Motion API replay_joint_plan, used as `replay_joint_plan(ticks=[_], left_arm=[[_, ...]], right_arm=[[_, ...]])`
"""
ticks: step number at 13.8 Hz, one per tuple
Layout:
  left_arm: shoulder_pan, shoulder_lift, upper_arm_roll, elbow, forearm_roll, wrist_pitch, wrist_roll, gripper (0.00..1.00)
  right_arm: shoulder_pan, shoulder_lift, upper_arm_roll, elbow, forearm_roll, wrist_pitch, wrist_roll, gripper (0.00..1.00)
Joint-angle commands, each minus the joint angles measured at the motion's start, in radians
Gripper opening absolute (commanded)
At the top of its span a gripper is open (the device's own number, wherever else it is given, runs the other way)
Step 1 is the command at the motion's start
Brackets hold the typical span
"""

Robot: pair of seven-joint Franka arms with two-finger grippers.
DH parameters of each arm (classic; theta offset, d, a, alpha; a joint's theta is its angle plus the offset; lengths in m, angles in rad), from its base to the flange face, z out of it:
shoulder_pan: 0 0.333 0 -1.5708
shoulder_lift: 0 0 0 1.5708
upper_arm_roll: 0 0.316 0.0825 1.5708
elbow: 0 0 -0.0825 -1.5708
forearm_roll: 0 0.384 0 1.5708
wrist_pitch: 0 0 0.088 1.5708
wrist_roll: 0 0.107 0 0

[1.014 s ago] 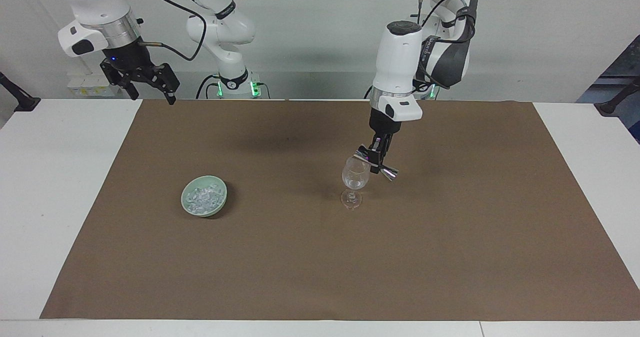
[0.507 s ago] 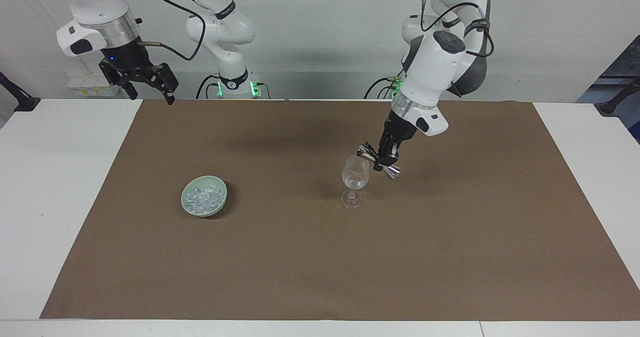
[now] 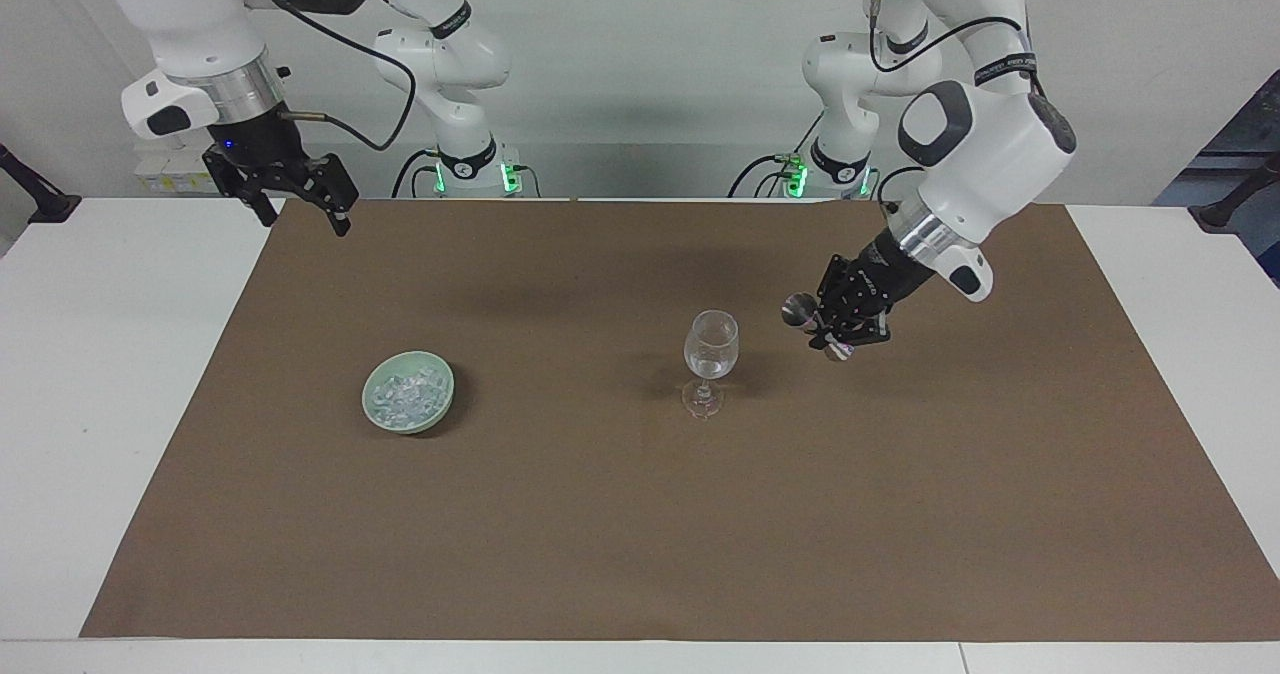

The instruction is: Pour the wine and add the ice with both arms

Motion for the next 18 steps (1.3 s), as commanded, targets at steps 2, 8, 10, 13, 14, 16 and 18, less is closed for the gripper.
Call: replay_joint_plan(ticks=[2,8,10,13,14,16,18], left_arm=[[0.107,0.004,-0.009,-0.029,-0.108,-0.053,0.109,0.00],[0.285,0.035,-0.009,-0.103,-0.259,-0.185,0.368,0.00],[0.342,0.064,-0.009,-0.103,-0.271,-0.225,0.414,0.00],[0.416,0.104,-0.009,-0.103,-0.296,-0.254,0.431,0.00],[0.434,0.113,-0.009,-0.103,-0.299,-0.257,0.438,0.00],[0.474,0.150,-0.009,-0.103,-0.337,-0.277,0.463,0.00],[0.521,0.205,-0.011,-0.103,-0.406,-0.302,0.521,0.00]], right_arm=[[0.000,-0.002,0.005,-0.154,0.006,0.181,-0.024,1.00],[0.036,0.104,0.005,-0.277,-0.044,0.427,-0.024,1.00],[0.038,0.135,0.005,-0.278,-0.046,0.470,-0.024,1.00],[0.040,0.171,0.005,-0.318,-0.054,0.571,-0.022,0.93],[0.041,0.190,0.005,-0.321,-0.054,0.599,-0.018,0.91],[0.067,0.202,0.003,-0.327,-0.055,0.617,-0.011,0.86],[0.069,0.222,0.003,-0.343,-0.072,0.657,0.005,0.84]])
